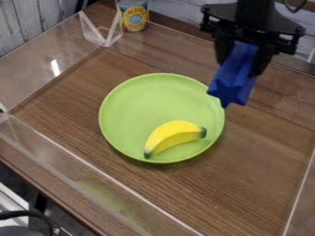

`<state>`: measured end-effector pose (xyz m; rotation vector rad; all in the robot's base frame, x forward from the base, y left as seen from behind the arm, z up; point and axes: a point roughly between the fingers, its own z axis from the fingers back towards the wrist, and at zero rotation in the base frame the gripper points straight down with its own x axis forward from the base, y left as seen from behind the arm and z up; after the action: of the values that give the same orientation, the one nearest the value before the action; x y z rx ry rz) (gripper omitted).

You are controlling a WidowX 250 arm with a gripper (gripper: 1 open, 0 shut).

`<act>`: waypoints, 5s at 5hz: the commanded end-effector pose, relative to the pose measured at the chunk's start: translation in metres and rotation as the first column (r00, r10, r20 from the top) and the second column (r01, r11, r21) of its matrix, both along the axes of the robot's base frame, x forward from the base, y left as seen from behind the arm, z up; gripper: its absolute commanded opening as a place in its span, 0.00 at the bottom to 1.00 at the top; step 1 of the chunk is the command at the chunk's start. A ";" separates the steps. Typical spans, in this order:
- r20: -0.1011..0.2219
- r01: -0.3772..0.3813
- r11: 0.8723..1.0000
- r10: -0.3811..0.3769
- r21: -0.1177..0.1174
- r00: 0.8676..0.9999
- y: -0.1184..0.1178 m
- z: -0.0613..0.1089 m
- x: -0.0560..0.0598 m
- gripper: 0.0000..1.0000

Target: Put the blue object in the green plate

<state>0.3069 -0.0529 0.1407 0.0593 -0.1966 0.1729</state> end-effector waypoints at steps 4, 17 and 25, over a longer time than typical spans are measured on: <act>0.034 0.003 1.000 -0.002 -0.025 0.999 0.011 -0.003 0.004 0.00; 0.161 0.031 0.984 -0.002 -0.177 0.987 -0.044 -0.072 -0.011 0.00; 0.154 -0.021 0.983 0.049 -0.180 0.987 -0.045 -0.097 -0.003 0.00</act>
<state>0.3012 -0.0963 0.0354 -0.1231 -0.3130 0.2402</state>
